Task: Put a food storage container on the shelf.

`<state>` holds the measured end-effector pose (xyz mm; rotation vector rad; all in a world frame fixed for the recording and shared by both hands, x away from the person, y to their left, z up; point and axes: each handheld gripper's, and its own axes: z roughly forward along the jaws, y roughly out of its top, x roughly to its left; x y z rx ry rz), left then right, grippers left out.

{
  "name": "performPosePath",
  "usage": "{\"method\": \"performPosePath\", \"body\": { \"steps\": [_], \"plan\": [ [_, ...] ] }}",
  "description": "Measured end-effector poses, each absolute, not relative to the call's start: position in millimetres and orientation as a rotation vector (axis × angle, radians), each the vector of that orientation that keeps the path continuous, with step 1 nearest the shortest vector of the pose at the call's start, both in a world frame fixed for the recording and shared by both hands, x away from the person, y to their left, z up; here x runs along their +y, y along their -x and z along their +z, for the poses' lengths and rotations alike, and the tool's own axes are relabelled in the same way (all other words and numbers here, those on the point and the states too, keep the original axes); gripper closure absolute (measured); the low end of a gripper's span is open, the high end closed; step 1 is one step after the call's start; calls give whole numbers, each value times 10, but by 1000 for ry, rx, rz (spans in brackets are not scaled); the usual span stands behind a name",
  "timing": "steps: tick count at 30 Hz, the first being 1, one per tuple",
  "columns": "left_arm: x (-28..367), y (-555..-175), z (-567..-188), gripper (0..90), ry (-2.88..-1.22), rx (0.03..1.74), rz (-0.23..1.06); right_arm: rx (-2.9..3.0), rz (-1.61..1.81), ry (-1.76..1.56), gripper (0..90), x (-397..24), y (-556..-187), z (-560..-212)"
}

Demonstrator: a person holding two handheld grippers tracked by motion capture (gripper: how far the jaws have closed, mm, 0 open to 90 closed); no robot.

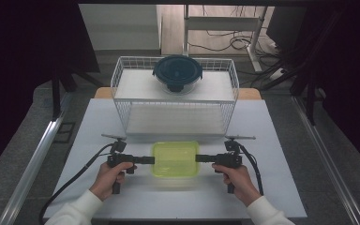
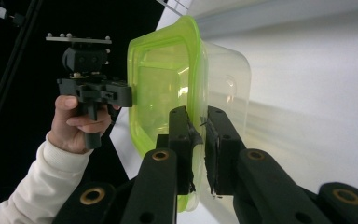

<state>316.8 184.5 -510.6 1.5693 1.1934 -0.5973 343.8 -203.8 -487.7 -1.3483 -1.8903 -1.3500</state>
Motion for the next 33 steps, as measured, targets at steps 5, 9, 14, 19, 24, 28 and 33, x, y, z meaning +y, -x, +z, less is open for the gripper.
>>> {"method": "performPosePath", "body": {
  "steps": [5,9,14,19,24,28,33],
  "plan": [
    [1837,-3216,-4950,820,-1579,1171,-582,-1898,-1392,1327,815,-2055,-3452,-4744],
    [1859,-3245,-4772,821,-1589,1146,-550,-1914,-1436,1302,817,-2044,-3466,-4592],
    [1901,-3273,-4526,821,-1582,1112,-510,-1936,-1477,1269,818,-2017,-3492,-4340],
    [1932,-3326,-4296,821,-1563,1081,-480,-1956,-1529,1237,819,-1992,-3547,-4059],
    [1947,-3396,-4091,821,-1561,1059,-452,-1987,-1559,1216,819,-1971,-3612,-3840],
    [1960,-3442,-3905,821,-1560,1037,-418,-1997,-1588,1199,819,-1964,-3673,-3665],
    [1974,-3530,-3707,822,-1558,1027,-395,-2013,-1618,1180,819,-1946,-3763,-3450]
  ]
}}
